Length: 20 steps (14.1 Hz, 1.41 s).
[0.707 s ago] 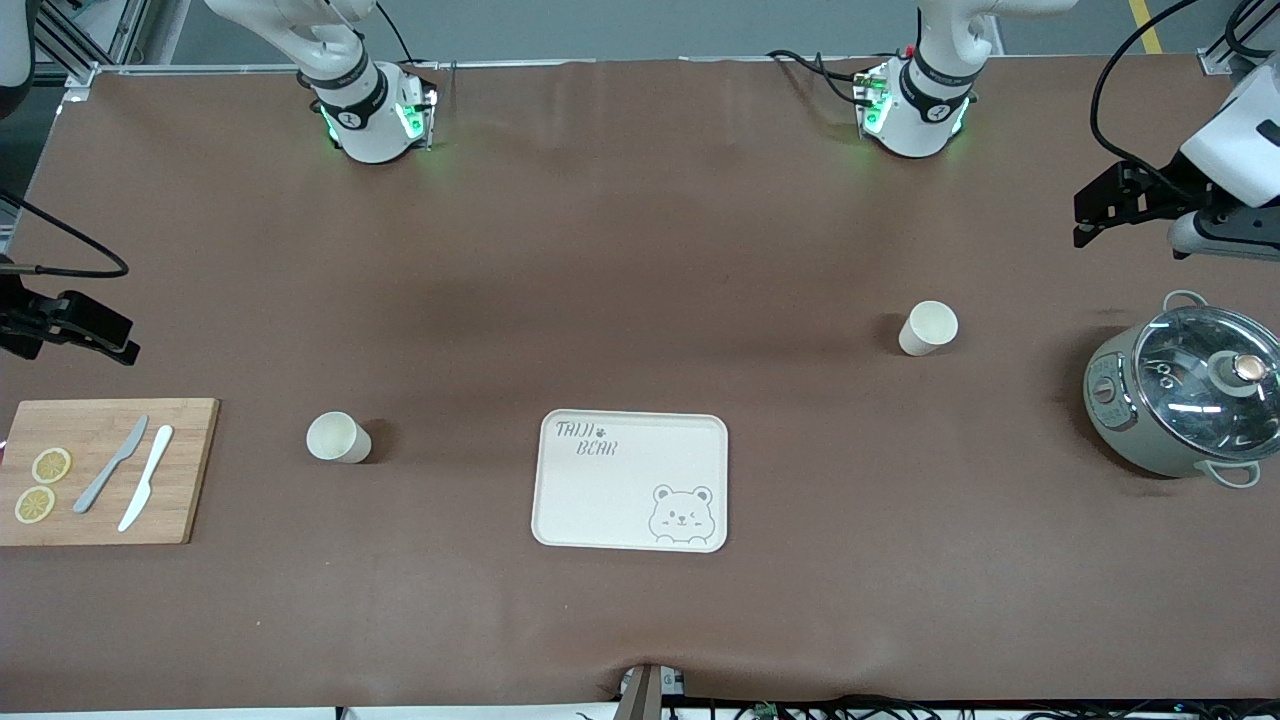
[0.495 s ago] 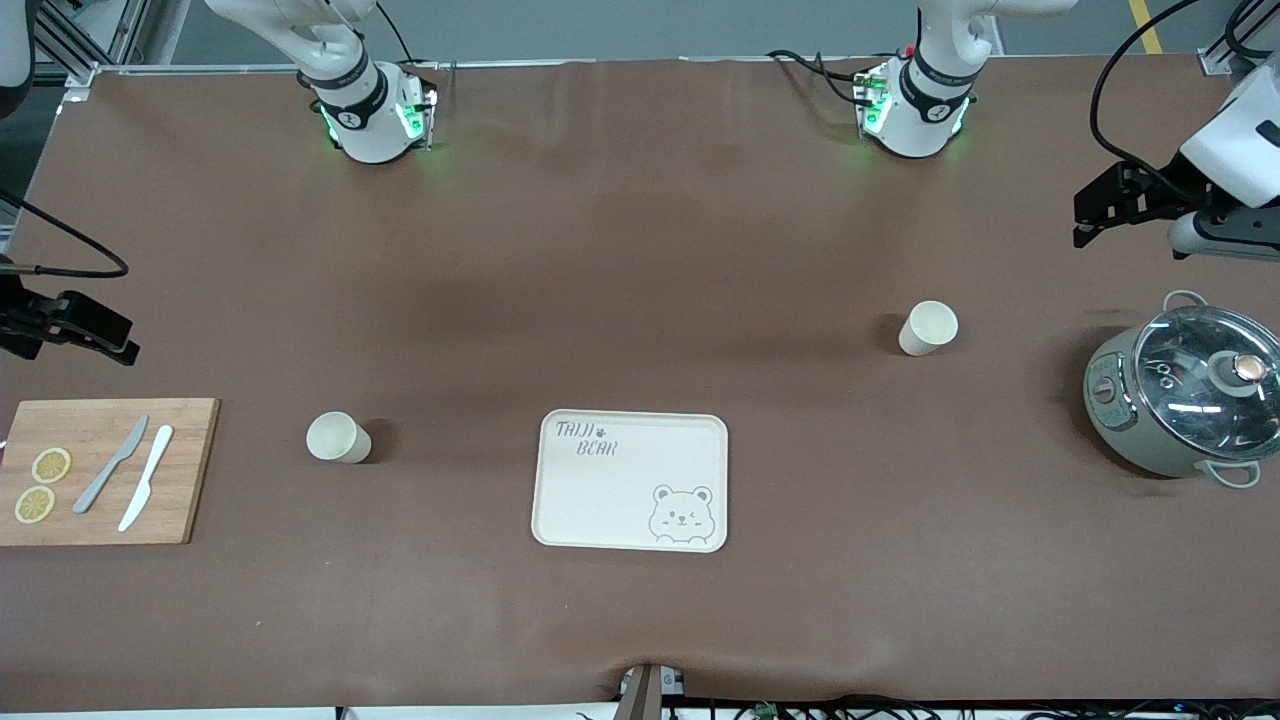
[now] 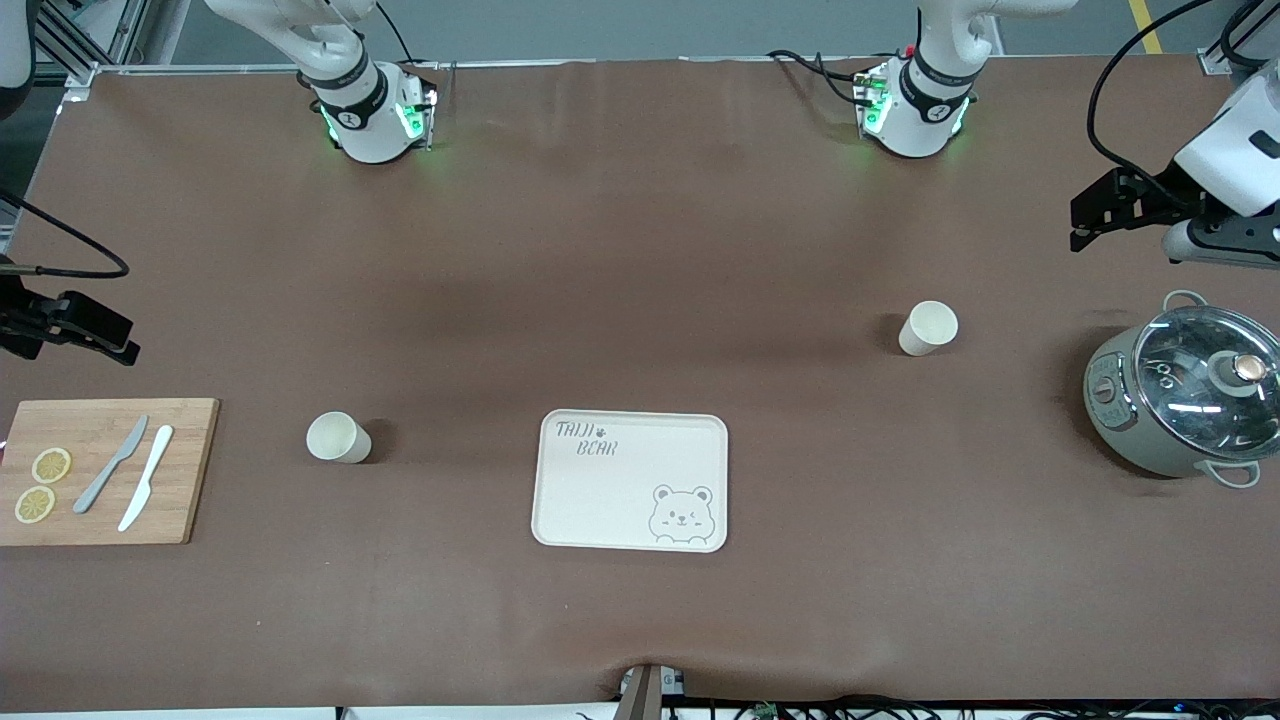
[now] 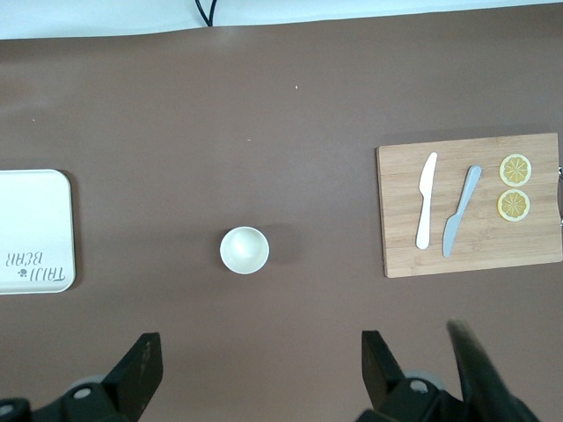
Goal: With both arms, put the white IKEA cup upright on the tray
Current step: 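Move the left gripper toward the white cup beside the steel pot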
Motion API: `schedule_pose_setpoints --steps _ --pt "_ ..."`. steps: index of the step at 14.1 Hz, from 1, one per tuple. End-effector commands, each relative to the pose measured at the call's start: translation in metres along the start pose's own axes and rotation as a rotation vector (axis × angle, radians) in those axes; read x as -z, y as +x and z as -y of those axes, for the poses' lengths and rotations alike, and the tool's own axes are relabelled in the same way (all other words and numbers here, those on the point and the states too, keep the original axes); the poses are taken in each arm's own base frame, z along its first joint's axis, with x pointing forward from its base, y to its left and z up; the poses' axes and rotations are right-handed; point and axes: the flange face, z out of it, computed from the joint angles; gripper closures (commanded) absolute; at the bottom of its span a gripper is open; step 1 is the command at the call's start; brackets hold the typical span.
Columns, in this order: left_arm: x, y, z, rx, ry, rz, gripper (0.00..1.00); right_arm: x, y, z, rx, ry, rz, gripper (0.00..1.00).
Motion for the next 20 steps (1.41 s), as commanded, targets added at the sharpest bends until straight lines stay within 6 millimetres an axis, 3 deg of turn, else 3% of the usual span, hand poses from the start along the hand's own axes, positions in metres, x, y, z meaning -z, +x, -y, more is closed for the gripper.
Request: schedule_pose_setpoints --steps 1,9,16,17,20 --pt "0.002 0.001 -0.001 -0.004 0.013 0.008 0.00 -0.001 -0.002 0.001 -0.005 -0.011 0.001 0.00" --pt "-0.024 0.018 -0.020 0.029 -0.037 0.027 0.00 -0.002 -0.001 0.001 -0.003 -0.010 0.005 0.00" --pt "-0.124 -0.005 -0.008 -0.018 -0.045 -0.045 0.00 -0.014 -0.003 0.001 -0.003 -0.002 0.029 0.00" --pt "-0.136 -0.008 0.003 -0.001 -0.043 -0.052 0.00 -0.018 -0.003 0.001 -0.002 -0.002 0.038 0.00" --pt "-0.176 -0.014 0.004 -0.012 -0.039 -0.053 0.00 -0.035 -0.003 0.002 -0.002 0.006 0.059 0.00"
